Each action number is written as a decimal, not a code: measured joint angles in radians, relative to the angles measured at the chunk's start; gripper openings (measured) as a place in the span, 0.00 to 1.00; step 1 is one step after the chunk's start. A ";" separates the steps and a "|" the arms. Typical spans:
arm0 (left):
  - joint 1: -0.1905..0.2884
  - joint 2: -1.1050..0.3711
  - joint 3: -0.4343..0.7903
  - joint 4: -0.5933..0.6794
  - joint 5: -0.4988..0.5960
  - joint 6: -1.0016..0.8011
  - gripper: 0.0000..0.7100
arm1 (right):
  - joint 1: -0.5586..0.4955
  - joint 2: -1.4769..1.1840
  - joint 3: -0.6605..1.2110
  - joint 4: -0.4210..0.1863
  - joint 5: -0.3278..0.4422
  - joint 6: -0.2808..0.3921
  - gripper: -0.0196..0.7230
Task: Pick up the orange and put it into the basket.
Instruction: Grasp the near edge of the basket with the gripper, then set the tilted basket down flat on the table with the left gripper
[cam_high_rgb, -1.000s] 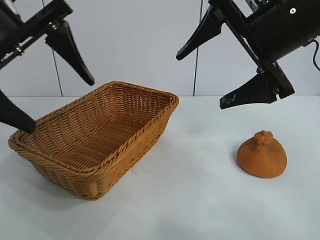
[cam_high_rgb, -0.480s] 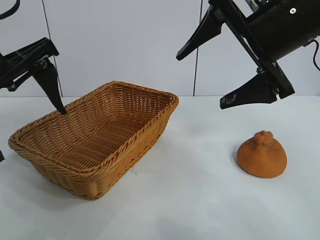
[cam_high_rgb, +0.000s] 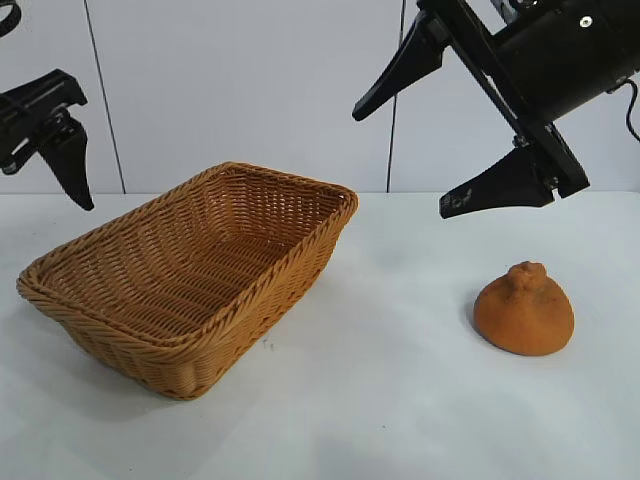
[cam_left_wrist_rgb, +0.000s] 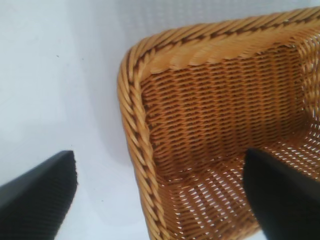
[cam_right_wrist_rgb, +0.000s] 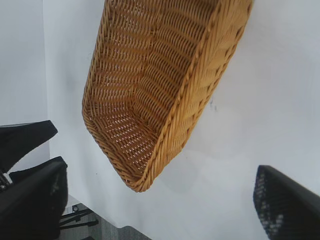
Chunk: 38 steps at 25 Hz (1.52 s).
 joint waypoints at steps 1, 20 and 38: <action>0.000 0.000 0.000 0.000 0.000 0.000 0.90 | 0.000 0.000 0.000 0.000 -0.001 0.000 0.96; 0.000 0.178 0.000 -0.014 -0.127 0.053 0.12 | 0.000 0.000 0.000 0.000 0.001 0.000 0.96; 0.166 0.276 -0.413 -0.311 0.218 0.963 0.12 | 0.000 0.000 0.000 -0.004 0.003 0.000 0.96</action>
